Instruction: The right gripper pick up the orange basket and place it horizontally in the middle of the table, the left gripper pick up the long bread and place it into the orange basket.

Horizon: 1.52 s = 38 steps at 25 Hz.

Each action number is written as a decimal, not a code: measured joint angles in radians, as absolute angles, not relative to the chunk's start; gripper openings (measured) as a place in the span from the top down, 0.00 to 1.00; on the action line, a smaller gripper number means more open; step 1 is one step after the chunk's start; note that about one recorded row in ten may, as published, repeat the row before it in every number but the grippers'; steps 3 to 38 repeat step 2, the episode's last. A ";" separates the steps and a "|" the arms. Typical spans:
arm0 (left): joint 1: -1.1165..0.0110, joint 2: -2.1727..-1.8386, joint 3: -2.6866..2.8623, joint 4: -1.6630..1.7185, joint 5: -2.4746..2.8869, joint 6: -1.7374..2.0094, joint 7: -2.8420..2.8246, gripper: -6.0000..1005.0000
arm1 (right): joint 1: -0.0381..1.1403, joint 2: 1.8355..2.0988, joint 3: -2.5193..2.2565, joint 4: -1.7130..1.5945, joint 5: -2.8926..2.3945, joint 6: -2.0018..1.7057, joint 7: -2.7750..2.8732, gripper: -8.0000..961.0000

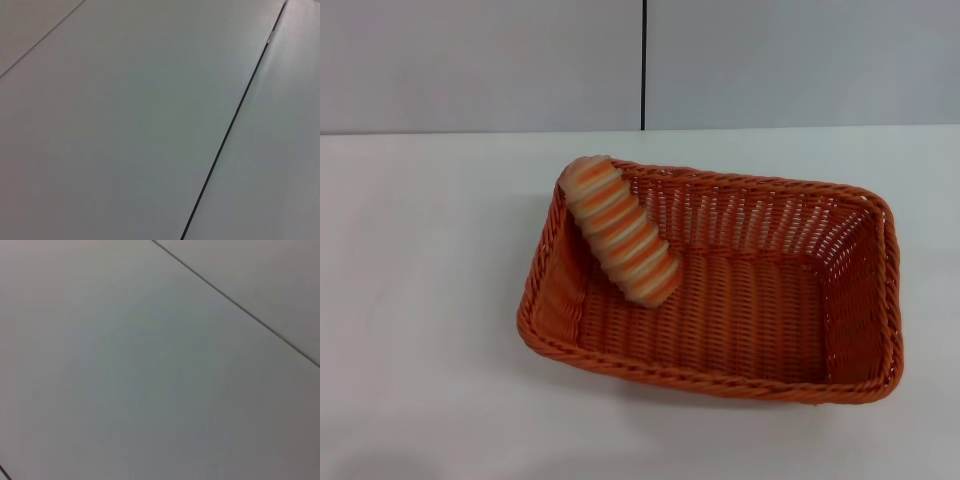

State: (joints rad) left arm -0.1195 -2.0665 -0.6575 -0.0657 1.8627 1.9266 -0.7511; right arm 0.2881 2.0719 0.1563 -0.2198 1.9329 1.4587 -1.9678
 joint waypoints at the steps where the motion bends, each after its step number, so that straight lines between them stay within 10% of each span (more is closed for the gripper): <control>1: -0.118 -2.066 -0.658 -0.066 1.863 1.927 -0.751 0.82 | 0.283 2.072 0.156 -0.214 1.933 1.466 -1.968 0.41; 38: -0.118 -2.066 -0.658 -0.066 1.862 1.927 -0.751 0.85 | 0.283 2.072 0.156 -0.214 1.933 1.466 -1.968 0.41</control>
